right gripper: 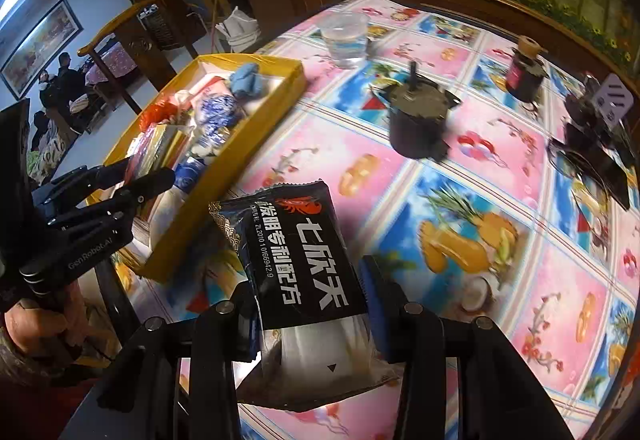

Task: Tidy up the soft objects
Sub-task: 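Carry the striped pack with left while right carries the black bag over the box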

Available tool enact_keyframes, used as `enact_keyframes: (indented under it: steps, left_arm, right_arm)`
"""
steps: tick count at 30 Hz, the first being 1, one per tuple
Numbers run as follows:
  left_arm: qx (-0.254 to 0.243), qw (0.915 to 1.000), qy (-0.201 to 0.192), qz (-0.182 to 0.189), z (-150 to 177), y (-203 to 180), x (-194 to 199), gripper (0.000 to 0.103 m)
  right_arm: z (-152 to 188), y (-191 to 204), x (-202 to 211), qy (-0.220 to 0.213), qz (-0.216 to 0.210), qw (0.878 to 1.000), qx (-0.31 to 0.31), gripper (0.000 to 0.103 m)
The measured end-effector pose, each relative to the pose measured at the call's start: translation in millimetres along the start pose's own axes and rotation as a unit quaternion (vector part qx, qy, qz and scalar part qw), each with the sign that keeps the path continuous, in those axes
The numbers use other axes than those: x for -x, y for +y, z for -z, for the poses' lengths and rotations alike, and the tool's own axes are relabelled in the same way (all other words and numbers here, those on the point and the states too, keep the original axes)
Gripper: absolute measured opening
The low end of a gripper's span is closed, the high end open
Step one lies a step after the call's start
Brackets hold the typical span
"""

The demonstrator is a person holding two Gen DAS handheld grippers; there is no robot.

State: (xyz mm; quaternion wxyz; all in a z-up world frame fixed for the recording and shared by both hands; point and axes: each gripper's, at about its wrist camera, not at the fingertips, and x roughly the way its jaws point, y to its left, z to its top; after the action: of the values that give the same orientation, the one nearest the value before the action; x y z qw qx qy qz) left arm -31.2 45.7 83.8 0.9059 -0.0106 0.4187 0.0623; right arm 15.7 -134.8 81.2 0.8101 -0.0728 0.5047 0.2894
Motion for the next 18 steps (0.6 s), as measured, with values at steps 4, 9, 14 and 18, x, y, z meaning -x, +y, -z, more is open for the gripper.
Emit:
enact_keyframes:
  steps: [4,9,14,18]
  left_arm:
    - [0.006,1.0,0.001,-0.006,-1.6,18.5,-0.8,0.044]
    - [0.012,0.9999,0.006,-0.01,-0.9,39.3,-4.0,0.044]
    - [0.019,0.9996,0.015,-0.011,2.2,59.3,-10.5,0.044]
    - [0.025,0.9994,0.02,-0.013,3.2,72.3,-15.3,0.044]
  right_arm:
    - [-13.7,17.3,-6.5,-0.002,-0.007,1.0,0.009,0.045]
    - [-31.3,39.9,-16.9,-0.004,-0.016,1.0,0.021,0.045]
    - [-49.5,64.0,-32.0,-0.001,-0.025,0.999,0.032,0.045]
    - [-63.1,83.4,-47.2,0.002,-0.032,0.999,0.042,0.045]
